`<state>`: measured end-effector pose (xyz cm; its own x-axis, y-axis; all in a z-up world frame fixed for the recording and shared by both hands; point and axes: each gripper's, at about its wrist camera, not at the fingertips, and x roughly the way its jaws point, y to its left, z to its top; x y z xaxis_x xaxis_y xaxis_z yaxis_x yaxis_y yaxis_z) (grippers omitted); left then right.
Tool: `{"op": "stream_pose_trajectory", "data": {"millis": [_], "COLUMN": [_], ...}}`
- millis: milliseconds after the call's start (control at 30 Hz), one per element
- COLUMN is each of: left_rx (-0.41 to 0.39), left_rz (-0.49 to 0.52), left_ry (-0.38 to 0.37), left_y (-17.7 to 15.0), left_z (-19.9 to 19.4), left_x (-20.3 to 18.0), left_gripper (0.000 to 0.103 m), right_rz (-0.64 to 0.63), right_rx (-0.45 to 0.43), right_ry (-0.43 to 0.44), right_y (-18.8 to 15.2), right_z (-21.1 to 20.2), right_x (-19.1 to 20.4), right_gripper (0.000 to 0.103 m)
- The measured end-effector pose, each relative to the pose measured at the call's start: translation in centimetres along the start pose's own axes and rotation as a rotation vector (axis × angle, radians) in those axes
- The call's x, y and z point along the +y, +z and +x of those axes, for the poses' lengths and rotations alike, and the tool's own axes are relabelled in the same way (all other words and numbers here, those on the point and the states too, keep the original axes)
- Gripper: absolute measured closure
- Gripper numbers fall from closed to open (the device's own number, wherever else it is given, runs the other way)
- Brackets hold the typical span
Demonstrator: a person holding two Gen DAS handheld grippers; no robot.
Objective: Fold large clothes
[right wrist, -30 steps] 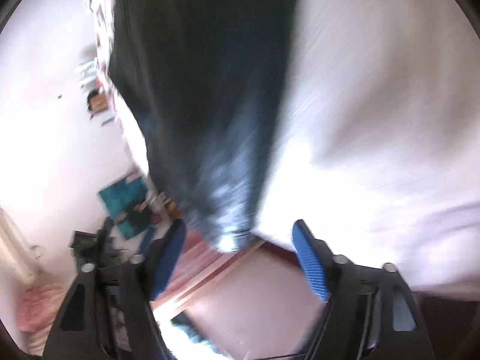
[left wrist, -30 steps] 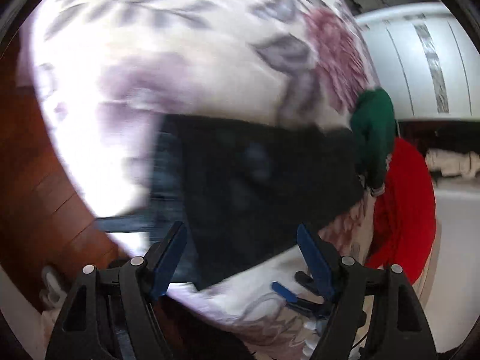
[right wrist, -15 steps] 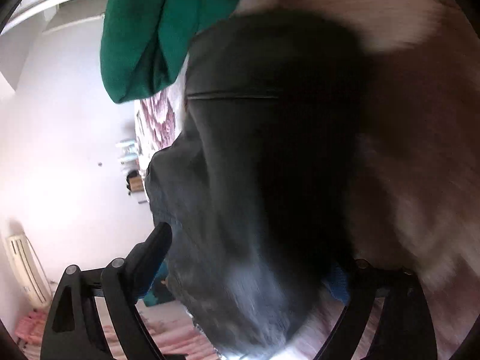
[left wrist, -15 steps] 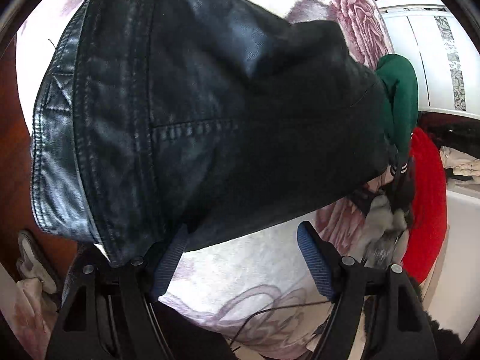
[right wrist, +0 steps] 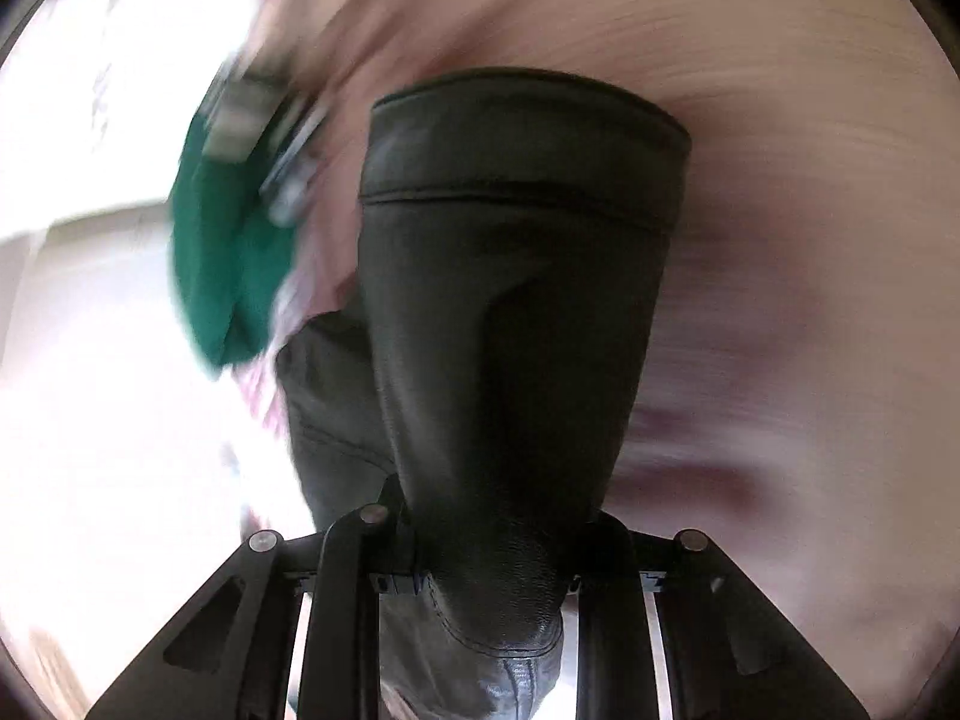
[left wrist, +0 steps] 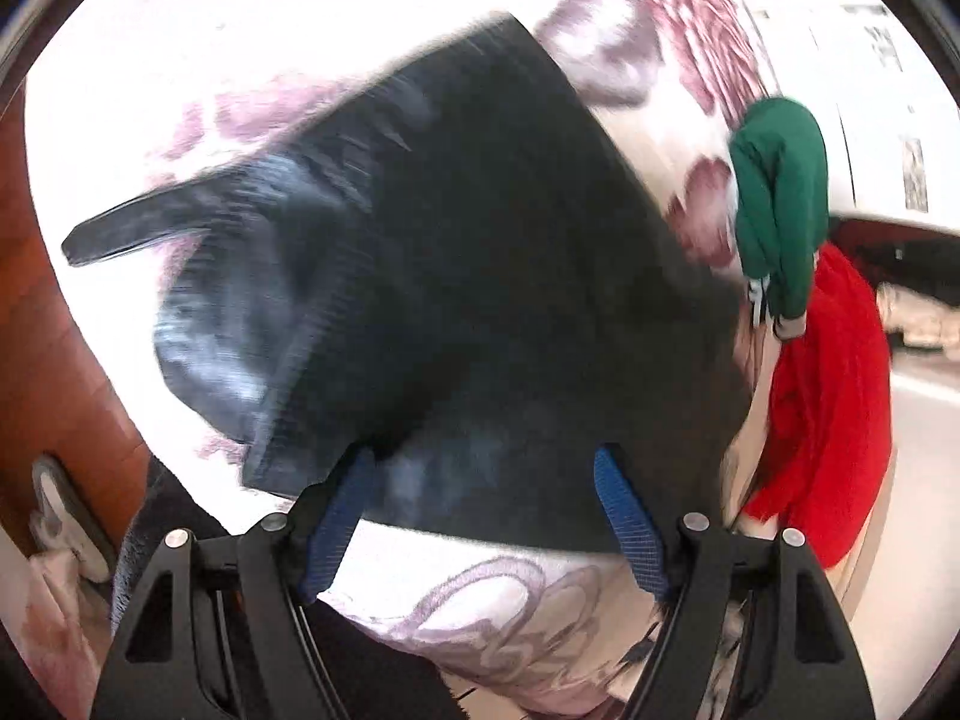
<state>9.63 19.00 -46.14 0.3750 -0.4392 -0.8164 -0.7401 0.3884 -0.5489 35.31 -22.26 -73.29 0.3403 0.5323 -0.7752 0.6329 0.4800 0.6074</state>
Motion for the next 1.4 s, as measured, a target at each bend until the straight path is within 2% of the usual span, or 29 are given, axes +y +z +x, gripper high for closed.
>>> {"op": "stream_pose_trajectory", "data": {"millis": [33,67,100,167,233,300,333,367,433,500,533,567,600,633,667,700,767,933,1033,1100,1133,1167,1200,1267,1400], "left_rx": [0.008,0.02,0.027,0.041,0.039,0.026,0.018,0.011,0.001,-0.026,-0.036,-0.037,-0.032,-0.026,-0.004,0.007,0.013,0.0,-0.072,-0.128,-0.171,-0.203,-0.219,-0.259,-0.326], "left_rz": [0.013,0.023,0.026,0.034,0.076,0.12,0.153,0.168,0.194,0.174,0.147,0.105,0.063,0.017,-0.047,-0.077,-0.133,-0.168,-0.213,-0.219,-0.218,-0.213,-0.209,-0.207,-0.145], "left_ry": [-0.005,-0.009,-0.01,-0.025,0.004,0.061,0.111,0.136,0.164,0.151,0.13,0.1,0.064,0.036,0.002,-0.031,-0.12,-0.262,-0.328,-0.297,-0.273,-0.244,-0.226,-0.217,-0.2], "left_y": [-0.1,-0.3,-0.6,-1.4,-2.6,-3.7,-4.3,-4.7,-5.1,-5.3,-5.2,-5.2,-5.2,-5.2,-5.1,-5.2,-5.6,-5.3,-4.3,-3.9,-4.1,-4.4,-4.5,-4.7,-4.4], "left_z": [0.1,0.3,0.3,0.1,-0.7,-1.4,-1.7,-1.8,-1.6,-0.8,-0.2,0.5,1.0,1.7,2.7,3.1,3.7,5.6,6.1,5.8,5.6,5.5,5.3,4.9,3.2], "left_x": [-0.3,-0.6,-0.6,-0.6,-0.5,-0.6,-0.4,-0.1,0.5,1.8,2.4,3.4,4.2,5.0,5.9,6.4,7.6,8.3,8.1,7.1,6.6,6.3,6.2,6.0,4.7], "left_gripper": [0.029,0.029,0.029,0.029,0.029,0.029,0.029,0.029,0.029,0.029,0.029,0.029,0.029,0.029,0.029,0.029,0.029,0.029,0.028,0.028,0.034,0.045,0.05,0.063,0.074], "right_rz": [0.018,0.051,0.09,0.118,0.02,-0.146,-0.206,-0.298,-0.425,-0.579,-0.629,-0.694,-0.739,-0.777,-0.814,-0.831,-0.836,-0.737,-0.753,-0.763,-0.756,-0.739,-0.725,-0.703,-0.698], "right_rx": [-0.017,0.006,0.041,0.146,0.21,0.249,0.259,0.293,0.35,0.432,0.459,0.49,0.502,0.533,0.563,0.565,0.573,0.591,0.581,0.589,0.595,0.602,0.604,0.601,0.573], "right_ry": [-0.035,-0.072,-0.101,-0.184,-0.28,-0.361,-0.369,-0.379,-0.348,-0.313,-0.294,-0.257,-0.258,-0.277,-0.326,-0.38,-0.451,-0.478,-0.482,-0.454,-0.437,-0.428,-0.419,-0.419,-0.315], "right_y": [-1.0,-1.5,0.0,0.5,0.9,0.0,-0.3,-0.8,-2.5,-5.2,-6.2,-7.3,-8.3,-9.4,-10.8,-11.3,-11.5,-10.2,-10.4,-10.5,-10.3,-10.0,-9.7,-9.2,-9.2], "right_z": [-1.1,-2.1,-3.7,-4.1,-6.0,-7.4,-7.9,-7.9,-7.7,-3.9,-2.3,0.6,2.5,4.6,7.5,9.2,11.1,12.4,12.3,11.0,10.4,9.7,9.3,8.1,5.6], "right_x": [-1.2,-2.4,-4.1,-5.1,-4.4,-0.5,1.5,3.8,5.8,10.2,11.0,12.9,13.5,13.7,13.9,13.8,12.1,11.7,12.5,12.6,12.4,12.4,12.4,12.0,12.9], "right_gripper": [0.076,0.073,0.061,0.05,0.05,0.05,0.05,0.05,0.05,0.051,0.054,0.068,0.072,0.073,0.084,0.084,0.085,0.09,0.09,0.09,0.09,0.09,0.09,0.089,0.086]}}
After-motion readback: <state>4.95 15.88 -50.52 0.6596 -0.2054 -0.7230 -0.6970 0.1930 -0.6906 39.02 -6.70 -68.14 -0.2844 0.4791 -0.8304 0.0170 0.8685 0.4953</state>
